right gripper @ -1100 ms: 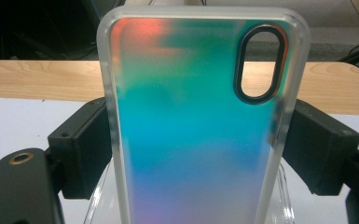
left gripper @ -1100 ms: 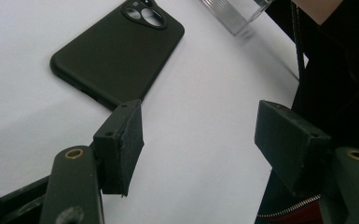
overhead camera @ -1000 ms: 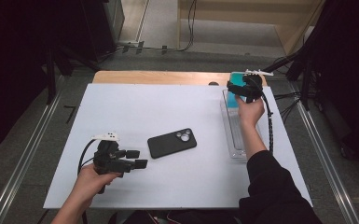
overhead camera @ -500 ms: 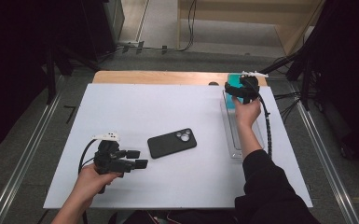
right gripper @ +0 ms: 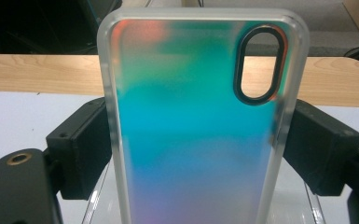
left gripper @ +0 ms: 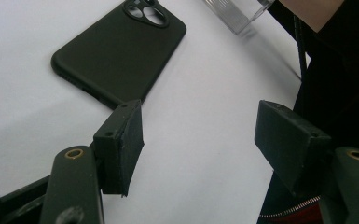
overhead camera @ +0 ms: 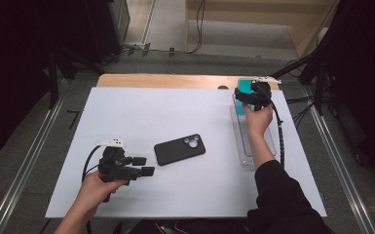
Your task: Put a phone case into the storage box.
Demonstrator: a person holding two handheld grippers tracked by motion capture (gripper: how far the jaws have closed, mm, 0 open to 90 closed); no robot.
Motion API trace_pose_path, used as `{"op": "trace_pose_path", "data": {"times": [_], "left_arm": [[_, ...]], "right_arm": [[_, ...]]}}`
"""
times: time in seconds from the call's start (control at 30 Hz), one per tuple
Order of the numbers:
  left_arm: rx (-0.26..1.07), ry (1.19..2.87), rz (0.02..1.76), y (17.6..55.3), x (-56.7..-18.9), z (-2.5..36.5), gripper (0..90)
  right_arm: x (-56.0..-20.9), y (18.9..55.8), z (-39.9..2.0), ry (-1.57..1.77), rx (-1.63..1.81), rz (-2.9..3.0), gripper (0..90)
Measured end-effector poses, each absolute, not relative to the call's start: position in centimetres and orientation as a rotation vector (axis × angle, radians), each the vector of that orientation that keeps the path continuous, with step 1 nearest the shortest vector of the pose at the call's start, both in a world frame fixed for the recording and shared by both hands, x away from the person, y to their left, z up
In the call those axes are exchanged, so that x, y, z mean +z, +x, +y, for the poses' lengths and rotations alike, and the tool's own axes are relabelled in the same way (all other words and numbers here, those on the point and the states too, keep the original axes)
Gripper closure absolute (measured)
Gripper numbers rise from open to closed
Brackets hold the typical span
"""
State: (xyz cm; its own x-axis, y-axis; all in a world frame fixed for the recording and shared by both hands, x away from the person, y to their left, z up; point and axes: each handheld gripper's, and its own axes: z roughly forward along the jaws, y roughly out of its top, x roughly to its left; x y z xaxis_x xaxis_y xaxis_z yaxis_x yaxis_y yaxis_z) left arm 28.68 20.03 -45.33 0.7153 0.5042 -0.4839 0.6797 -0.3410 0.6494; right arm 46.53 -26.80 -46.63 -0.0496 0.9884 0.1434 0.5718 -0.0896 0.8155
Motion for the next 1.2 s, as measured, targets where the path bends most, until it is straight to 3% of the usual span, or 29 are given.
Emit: {"op": "trace_pose_path", "data": {"times": [1.2], "left_arm": [[-0.249, 2.016, 0.901, 28.90, -45.40, 20.05, 32.7]], "right_arm": [[-46.72, 46.59, -26.93, 1.657, 1.044, 1.675, 9.2]]}}
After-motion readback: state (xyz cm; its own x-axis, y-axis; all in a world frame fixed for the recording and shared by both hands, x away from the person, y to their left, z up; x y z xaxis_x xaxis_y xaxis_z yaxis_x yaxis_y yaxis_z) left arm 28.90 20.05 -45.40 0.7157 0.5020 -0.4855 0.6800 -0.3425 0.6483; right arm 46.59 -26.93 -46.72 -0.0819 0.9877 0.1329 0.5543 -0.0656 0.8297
